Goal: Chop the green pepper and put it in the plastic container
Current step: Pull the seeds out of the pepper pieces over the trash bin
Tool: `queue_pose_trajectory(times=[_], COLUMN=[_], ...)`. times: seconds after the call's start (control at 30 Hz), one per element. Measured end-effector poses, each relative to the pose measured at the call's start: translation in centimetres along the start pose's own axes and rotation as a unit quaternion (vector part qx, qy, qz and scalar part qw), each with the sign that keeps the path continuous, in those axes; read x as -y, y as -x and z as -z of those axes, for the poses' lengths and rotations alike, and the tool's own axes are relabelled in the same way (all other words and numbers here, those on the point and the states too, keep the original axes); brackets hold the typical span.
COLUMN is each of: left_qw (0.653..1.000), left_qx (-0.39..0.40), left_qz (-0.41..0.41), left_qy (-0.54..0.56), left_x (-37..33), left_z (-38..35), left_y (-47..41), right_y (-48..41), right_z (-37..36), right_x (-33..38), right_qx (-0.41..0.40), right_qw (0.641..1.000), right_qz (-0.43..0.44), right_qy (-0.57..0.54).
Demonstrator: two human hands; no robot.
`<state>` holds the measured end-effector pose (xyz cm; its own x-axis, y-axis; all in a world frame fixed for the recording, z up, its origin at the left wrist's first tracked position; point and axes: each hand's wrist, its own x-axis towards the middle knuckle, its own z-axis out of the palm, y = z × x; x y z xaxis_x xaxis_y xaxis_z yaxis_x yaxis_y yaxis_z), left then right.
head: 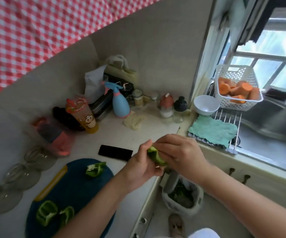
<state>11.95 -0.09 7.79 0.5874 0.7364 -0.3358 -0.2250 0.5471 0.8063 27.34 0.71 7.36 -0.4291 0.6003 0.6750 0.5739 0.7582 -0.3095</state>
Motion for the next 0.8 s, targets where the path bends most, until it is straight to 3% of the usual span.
queue_pose_trajectory(times=[0.2,0.57,0.8], left_qw=[0.999,0.986,0.996], left_qx=[0.024,0.022,0.013], left_qz=[0.009,0.043,0.035], left_qy=[0.039,0.160,0.083], left_x=[-0.2,1.1,2.0], left_z=[-1.7,-4.3,-3.8], left_y=[-1.0,-3.3,-3.7], right_y=[1.3,3.2,4.0], right_z=[1.2,2.2,1.6], right_x=[-0.6,-1.7,-2.4], right_qx=[-0.031,-0.046,-0.054], right_qw=[0.997,0.990,0.987], right_qz=[0.010,-0.057,-0.150], right_qy=[0.065,0.117,-0.002])
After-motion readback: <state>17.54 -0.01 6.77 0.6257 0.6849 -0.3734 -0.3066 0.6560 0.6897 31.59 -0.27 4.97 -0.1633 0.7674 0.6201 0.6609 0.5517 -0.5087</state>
